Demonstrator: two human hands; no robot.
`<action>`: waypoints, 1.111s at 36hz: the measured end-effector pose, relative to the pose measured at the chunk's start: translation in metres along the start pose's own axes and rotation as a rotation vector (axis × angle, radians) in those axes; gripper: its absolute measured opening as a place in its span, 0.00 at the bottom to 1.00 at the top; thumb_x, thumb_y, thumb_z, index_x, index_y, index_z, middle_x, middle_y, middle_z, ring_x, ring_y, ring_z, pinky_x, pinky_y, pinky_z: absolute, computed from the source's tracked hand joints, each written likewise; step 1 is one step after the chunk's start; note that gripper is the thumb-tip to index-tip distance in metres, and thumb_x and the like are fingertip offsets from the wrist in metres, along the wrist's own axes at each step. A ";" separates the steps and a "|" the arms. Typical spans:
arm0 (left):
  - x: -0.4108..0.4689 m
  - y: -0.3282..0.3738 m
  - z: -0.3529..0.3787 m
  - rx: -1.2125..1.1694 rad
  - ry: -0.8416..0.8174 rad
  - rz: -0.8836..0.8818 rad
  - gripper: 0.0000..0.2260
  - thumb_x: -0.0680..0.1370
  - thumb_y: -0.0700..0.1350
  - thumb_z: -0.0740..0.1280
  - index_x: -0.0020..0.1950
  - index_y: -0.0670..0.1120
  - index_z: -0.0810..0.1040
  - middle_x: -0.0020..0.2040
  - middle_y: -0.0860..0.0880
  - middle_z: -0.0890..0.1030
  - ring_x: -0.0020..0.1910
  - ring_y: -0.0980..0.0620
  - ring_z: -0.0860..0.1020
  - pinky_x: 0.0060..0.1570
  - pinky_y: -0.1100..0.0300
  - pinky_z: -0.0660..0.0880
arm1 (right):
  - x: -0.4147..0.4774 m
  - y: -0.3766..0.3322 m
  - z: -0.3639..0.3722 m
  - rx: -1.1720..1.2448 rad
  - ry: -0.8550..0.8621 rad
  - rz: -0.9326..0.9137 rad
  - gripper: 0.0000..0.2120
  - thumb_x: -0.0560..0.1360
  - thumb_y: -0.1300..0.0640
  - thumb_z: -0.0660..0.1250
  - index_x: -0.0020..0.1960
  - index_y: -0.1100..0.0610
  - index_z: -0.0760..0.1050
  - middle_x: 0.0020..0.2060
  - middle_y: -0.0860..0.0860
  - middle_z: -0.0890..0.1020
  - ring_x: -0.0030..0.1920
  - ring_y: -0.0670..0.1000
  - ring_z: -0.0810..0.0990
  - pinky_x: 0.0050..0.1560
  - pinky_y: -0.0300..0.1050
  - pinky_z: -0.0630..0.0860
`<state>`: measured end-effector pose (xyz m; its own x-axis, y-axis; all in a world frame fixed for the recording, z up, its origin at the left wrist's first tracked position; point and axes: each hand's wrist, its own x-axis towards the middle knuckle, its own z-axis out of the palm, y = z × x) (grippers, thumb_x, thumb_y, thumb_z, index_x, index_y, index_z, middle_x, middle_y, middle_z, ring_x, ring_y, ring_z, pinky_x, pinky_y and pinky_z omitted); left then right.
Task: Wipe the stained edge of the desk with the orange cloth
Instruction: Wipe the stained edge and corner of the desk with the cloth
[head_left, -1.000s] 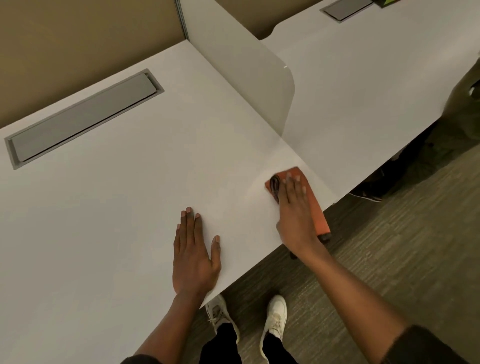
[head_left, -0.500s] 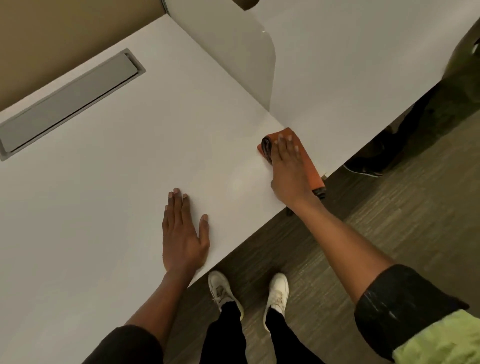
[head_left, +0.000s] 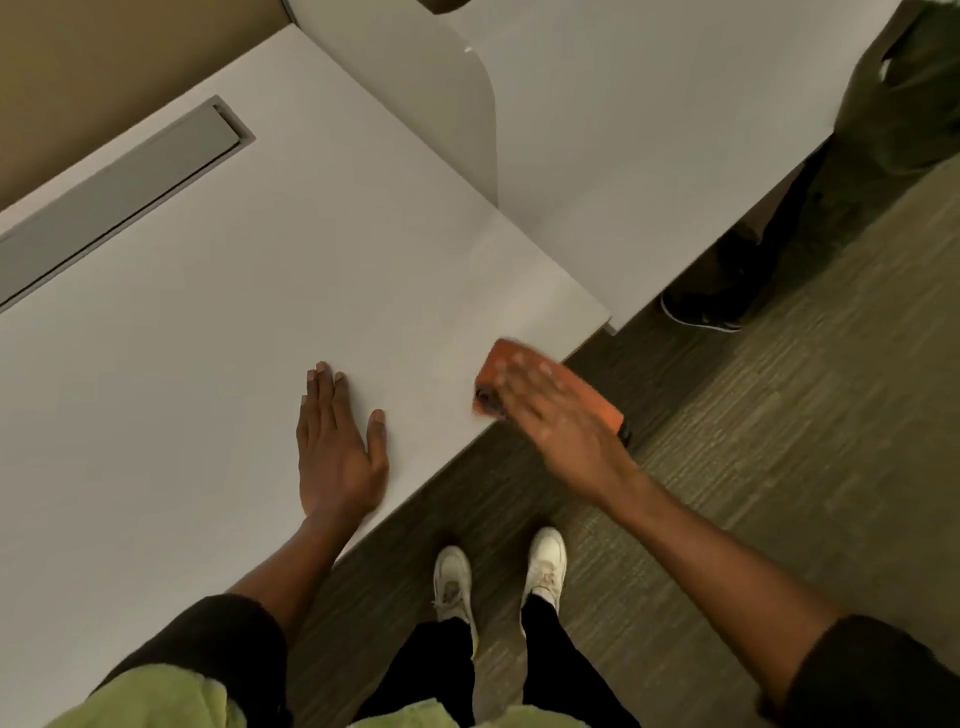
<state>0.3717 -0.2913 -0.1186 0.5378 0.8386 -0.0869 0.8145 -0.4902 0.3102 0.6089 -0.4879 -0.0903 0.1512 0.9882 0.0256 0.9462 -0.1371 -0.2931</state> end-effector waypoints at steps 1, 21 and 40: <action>0.000 0.000 0.000 0.000 -0.003 0.002 0.34 0.88 0.62 0.50 0.90 0.47 0.50 0.91 0.51 0.45 0.90 0.54 0.40 0.88 0.48 0.46 | 0.005 0.009 -0.005 0.008 0.024 0.089 0.40 0.71 0.76 0.60 0.83 0.65 0.57 0.83 0.62 0.58 0.84 0.63 0.53 0.84 0.62 0.55; 0.029 0.044 -0.013 -0.003 -0.072 0.107 0.29 0.89 0.54 0.60 0.85 0.38 0.61 0.90 0.39 0.44 0.90 0.40 0.41 0.86 0.42 0.51 | 0.037 -0.167 0.074 0.474 0.587 0.895 0.35 0.77 0.72 0.64 0.82 0.61 0.60 0.85 0.57 0.54 0.86 0.56 0.47 0.84 0.60 0.57; 0.072 0.053 0.029 0.054 -0.011 0.494 0.30 0.89 0.59 0.50 0.88 0.45 0.55 0.90 0.45 0.55 0.89 0.45 0.53 0.86 0.47 0.51 | 0.065 -0.073 0.041 0.818 0.920 1.089 0.36 0.79 0.75 0.62 0.83 0.59 0.57 0.85 0.53 0.51 0.85 0.53 0.49 0.84 0.49 0.54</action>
<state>0.4600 -0.2636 -0.1359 0.8643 0.5008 0.0479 0.4719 -0.8400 0.2678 0.5377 -0.4112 -0.1069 0.9957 0.0454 -0.0809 -0.0612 -0.3328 -0.9410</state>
